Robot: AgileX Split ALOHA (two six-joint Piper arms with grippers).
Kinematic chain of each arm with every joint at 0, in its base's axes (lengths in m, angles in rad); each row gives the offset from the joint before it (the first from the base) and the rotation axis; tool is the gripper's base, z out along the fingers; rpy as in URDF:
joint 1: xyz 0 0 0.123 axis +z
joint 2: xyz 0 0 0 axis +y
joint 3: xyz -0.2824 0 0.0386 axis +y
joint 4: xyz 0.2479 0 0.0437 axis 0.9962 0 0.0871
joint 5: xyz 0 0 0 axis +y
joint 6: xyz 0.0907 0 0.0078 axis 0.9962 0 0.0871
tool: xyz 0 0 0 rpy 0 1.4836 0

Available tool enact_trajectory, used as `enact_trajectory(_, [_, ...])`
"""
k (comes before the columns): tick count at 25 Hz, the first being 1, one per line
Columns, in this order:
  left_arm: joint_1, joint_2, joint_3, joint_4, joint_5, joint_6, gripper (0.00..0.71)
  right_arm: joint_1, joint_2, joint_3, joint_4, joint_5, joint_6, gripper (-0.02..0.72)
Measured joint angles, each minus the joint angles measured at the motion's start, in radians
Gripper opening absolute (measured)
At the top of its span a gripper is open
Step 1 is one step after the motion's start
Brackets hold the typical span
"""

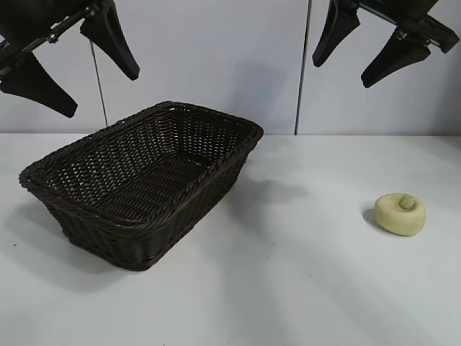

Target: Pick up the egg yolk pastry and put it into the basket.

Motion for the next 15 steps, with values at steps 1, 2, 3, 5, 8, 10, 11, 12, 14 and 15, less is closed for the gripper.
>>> enact_trajectory(1, [0.001, -0.001, 0.000, 0.001, 0.000, -0.001, 0.628, 0.000, 0.000, 0.000, 0.000, 0.000, 0.000, 0.519])
enact_trajectory(2, [0.001, -0.003, 0.000, 0.002, 0.000, -0.006, 0.628, 0.000, 0.000, 0.000, 0.000, 0.000, 0.000, 0.519])
enact_trajectory(3, [0.001, -0.009, 0.000, 0.003, 0.001, -0.012, 0.628, 0.000, 0.000, 0.000, 0.000, 0.000, 0.000, 0.519])
enact_trajectory(5, [0.002, -0.029, 0.000, 0.010, 0.004, -0.042, 0.628, 0.000, 0.000, 0.000, 0.000, 0.002, 0.000, 0.519])
enact_trajectory(8, [0.002, -0.071, 0.000, 0.043, 0.031, -0.131, 0.628, 0.000, 0.000, 0.000, 0.000, 0.002, 0.000, 0.519])
enact_trajectory(10, [0.002, -0.095, 0.000, 0.076, 0.060, -0.202, 0.628, 0.000, 0.000, 0.000, 0.000, 0.002, 0.000, 0.519])
enact_trajectory(11, [-0.002, -0.105, 0.000, 0.094, 0.072, -0.245, 0.628, 0.000, 0.000, 0.000, 0.000, 0.002, 0.000, 0.519])
enact_trajectory(12, [-0.006, -0.114, 0.001, 0.120, 0.081, -0.290, 0.628, 0.000, 0.000, 0.000, 0.000, 0.002, 0.000, 0.519])
enact_trajectory(14, [-0.022, -0.127, 0.013, 0.179, 0.093, -0.371, 0.628, 0.000, 0.000, 0.000, 0.000, 0.002, 0.000, 0.519])
enact_trajectory(15, [-0.034, -0.135, 0.023, 0.200, 0.097, -0.410, 0.628, 0.000, 0.000, 0.000, 0.000, 0.002, 0.000, 0.519])
